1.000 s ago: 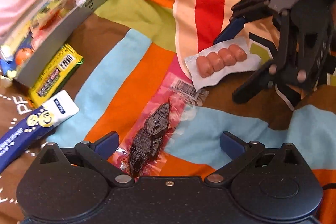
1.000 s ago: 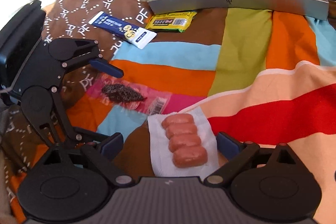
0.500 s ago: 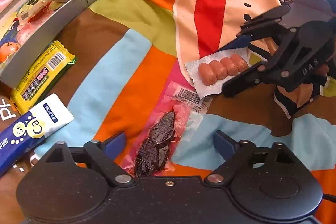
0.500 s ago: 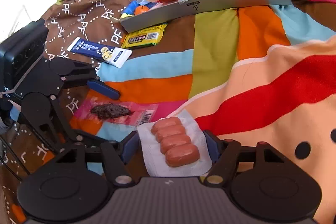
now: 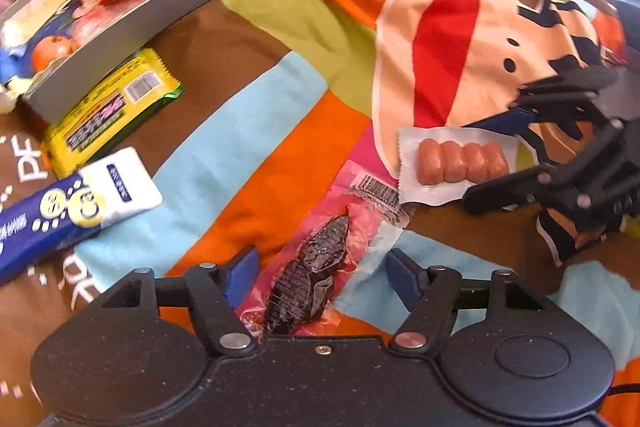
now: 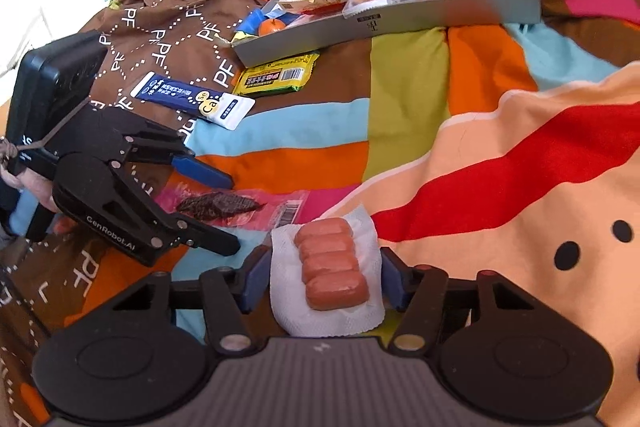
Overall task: Organize snacks
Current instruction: 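Close the left gripper on the jerky pack while the right gripper closes on the sausage pack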
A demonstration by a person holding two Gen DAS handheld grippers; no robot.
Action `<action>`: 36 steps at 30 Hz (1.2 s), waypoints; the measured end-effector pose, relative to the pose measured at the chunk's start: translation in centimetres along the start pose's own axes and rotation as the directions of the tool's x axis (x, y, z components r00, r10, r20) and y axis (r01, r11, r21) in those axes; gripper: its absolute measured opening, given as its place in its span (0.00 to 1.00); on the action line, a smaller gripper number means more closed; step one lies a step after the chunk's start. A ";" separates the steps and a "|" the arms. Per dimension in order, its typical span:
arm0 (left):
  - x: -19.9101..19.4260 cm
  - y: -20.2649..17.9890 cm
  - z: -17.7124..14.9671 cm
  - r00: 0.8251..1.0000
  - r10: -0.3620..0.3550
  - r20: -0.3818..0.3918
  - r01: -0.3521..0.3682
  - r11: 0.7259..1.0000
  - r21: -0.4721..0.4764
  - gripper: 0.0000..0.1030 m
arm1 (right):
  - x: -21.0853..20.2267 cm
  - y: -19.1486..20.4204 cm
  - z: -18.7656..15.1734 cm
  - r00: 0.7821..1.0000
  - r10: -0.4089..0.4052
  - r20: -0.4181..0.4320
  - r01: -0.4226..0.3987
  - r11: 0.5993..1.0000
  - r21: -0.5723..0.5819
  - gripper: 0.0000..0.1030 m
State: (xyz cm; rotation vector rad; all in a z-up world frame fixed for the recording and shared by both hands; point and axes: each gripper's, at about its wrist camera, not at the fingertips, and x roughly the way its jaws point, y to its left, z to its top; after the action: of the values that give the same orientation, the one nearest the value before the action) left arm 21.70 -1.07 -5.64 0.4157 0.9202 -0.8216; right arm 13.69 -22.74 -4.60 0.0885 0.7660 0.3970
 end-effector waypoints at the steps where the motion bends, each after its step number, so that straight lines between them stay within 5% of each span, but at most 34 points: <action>1: -0.1 -0.3 -0.1 1.000 0.020 -0.002 -0.020 1.000 -0.022 0.67 | -0.2 0.2 -0.1 1.000 -0.017 0.008 0.017 1.000 -0.007 0.60; 6: -0.8 -0.9 -0.3 0.998 0.060 -0.003 -0.059 0.987 -0.147 0.67 | -1.4 0.2 -0.6 0.992 -0.119 0.043 0.119 0.993 0.007 0.60; 11: -1.6 0.3 -0.7 0.998 0.043 0.040 -0.024 0.920 -0.391 0.67 | -1.7 -0.8 -1.0 0.989 -0.143 0.048 0.141 0.988 0.058 0.60; 18: -0.3 -2.1 -0.2 0.991 0.135 -0.003 -0.131 0.957 -0.259 0.70 | -0.9 -0.4 -0.9 0.988 -0.152 0.033 0.152 0.988 0.024 0.62; 29: 0.1 -2.0 0.0 0.991 0.135 -0.010 -0.134 0.970 -0.203 0.72 | 0.1 0.2 -0.9 0.983 -0.183 0.023 0.183 0.983 -0.018 0.61; 36: -0.1 -2.2 0.2 0.994 0.113 0.006 -0.110 0.976 -0.186 0.47 | 0.1 0.9 -1.1 0.977 -0.206 0.048 0.209 0.976 -0.061 0.58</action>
State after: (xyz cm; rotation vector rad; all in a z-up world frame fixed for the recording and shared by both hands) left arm 20.05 -2.54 -5.38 0.2954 0.9405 -0.6296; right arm 12.69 -21.92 -5.19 -0.0448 0.7130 0.2206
